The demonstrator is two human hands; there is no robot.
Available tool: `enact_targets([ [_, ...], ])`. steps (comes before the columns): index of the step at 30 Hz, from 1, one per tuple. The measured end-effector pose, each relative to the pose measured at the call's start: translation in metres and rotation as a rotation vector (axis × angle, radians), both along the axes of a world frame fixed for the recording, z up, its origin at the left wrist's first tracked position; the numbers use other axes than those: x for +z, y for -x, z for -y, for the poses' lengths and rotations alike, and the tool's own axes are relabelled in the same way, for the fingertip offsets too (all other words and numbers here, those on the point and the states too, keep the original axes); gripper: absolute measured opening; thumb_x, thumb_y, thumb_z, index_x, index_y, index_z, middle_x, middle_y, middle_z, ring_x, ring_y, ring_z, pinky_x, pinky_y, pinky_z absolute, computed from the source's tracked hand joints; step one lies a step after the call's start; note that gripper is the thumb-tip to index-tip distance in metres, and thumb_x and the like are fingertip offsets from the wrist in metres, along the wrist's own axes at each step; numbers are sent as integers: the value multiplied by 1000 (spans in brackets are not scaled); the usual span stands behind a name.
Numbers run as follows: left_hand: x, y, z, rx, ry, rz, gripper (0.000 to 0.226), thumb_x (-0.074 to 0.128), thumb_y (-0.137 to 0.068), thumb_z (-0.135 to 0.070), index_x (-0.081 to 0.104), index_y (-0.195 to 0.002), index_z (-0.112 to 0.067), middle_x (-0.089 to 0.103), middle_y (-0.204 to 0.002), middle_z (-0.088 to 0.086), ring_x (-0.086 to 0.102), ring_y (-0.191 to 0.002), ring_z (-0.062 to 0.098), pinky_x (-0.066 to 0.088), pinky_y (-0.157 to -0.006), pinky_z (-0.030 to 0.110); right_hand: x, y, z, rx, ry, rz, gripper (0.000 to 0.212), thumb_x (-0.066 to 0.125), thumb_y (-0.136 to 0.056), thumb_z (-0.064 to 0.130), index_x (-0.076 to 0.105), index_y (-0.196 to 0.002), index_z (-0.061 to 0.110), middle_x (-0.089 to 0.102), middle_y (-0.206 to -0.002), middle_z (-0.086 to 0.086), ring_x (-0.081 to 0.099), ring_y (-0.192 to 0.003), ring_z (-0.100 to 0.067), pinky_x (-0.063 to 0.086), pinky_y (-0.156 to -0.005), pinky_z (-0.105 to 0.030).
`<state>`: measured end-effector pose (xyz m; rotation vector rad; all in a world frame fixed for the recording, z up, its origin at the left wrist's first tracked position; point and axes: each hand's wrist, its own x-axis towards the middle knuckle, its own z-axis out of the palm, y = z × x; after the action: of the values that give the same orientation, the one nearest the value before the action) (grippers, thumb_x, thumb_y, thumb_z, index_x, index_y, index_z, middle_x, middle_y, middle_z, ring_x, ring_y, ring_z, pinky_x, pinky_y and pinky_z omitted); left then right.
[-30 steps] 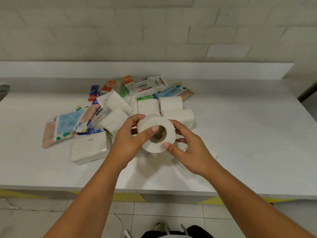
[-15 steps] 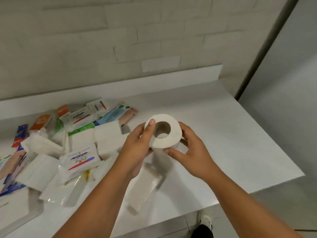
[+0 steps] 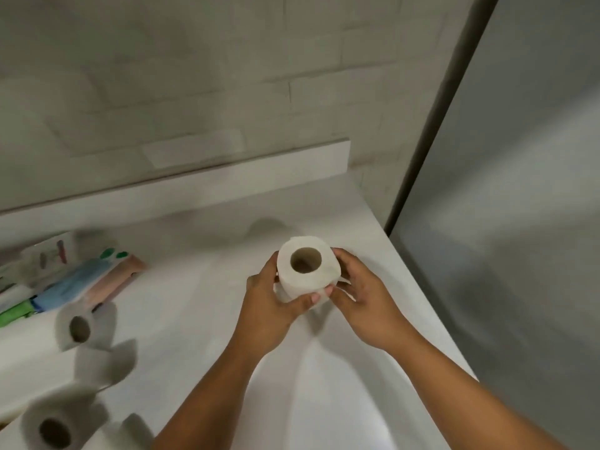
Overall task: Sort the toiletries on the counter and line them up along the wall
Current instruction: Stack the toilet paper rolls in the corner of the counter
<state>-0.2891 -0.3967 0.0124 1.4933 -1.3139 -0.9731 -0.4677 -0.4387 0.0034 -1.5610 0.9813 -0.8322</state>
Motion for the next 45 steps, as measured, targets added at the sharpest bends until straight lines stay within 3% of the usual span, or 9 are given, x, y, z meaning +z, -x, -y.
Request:
enact_targets([
  [5, -28, 22, 62, 30, -44, 18, 77, 90, -71, -26, 50, -135, -42, 65, -121, -21, 63, -108, 11, 57, -93, 43, -23, 27, 64, -11, -22, 12, 45, 61, -95, 19, 48, -137, 28, 55, -136, 13, 49, -130, -6, 46, -107, -35],
  [11, -42, 24, 142, 92, -50, 61, 75, 87, -74, -20, 48, -136, -34, 62, -125, -17, 62, -111, 8, 56, -96, 41, -36, 26, 145, -97, -29, 41, 42, 64, -93, 27, 54, -133, 22, 61, -129, 9, 57, -116, -2, 47, -100, -25],
  [15, -40, 19, 192, 137, -65, 133, 77, 86, -74, -20, 46, -139, -31, 61, -129, -11, 62, -113, 13, 55, -97, 39, -37, 16, 194, -139, -115, 139, 36, 70, -88, 30, 60, -123, 22, 65, -124, 0, 61, -114, -18, 51, -99, -41],
  [18, -36, 19, 219, 169, -39, 228, 75, 86, -74, -19, 48, -137, -28, 62, -127, -8, 61, -110, 16, 54, -93, 37, -39, 9, 221, -154, -165, 181, 49, 74, -79, 42, 62, -122, 21, 65, -124, -2, 62, -115, -25, 50, -99, -53],
  [26, -39, 23, 263, 217, -27, 251, 72, 82, -77, -15, 48, -140, -22, 64, -125, -1, 64, -107, 21, 55, -91, 36, -39, 1, 264, -187, -132, 124, 24, 64, -92, 23, 65, -116, 25, 63, -127, 1, 62, -113, -20, 51, -98, -52],
  [32, -35, 22, 276, 257, -22, 254, 74, 79, -80, -11, 44, -145, -18, 62, -131, 5, 61, -117, 24, 52, -98, 36, -32, -8, 280, -188, -55, 74, 20, 64, -90, 24, 64, -99, 42, 65, -116, 10, 61, -112, -22, 51, -95, -54],
  [37, -33, 24, 277, 264, -51, 294, 76, 80, -81, -14, 42, -147, -16, 62, -132, 9, 61, -118, 26, 51, -97, 33, -32, -13, 286, -205, -35, -26, 25, 61, -91, 22, 63, -116, 23, 64, -122, 3, 60, -113, -21, 51, -97, -50],
  [42, -27, 25, 264, 269, -88, 300, 77, 79, -83, -18, 39, -149, -14, 59, -137, 11, 60, -121, 28, 49, -103, 38, -24, -7, 271, -281, -35, -109, 40, 61, -93, 24, 54, -132, 19, 61, -129, 0, 59, -116, -20, 47, -100, -33],
  [45, -14, 26, 241, 291, -49, 299, 66, 75, -88, -23, 43, -146, -15, 61, -136, 7, 62, -116, 24, 47, -95, 25, -21, -7, 242, -335, 27, -189, 41, 60, -94, 27, 52, -134, 19, 59, -132, -1, 57, -118, -19, 47, -103, -37],
])
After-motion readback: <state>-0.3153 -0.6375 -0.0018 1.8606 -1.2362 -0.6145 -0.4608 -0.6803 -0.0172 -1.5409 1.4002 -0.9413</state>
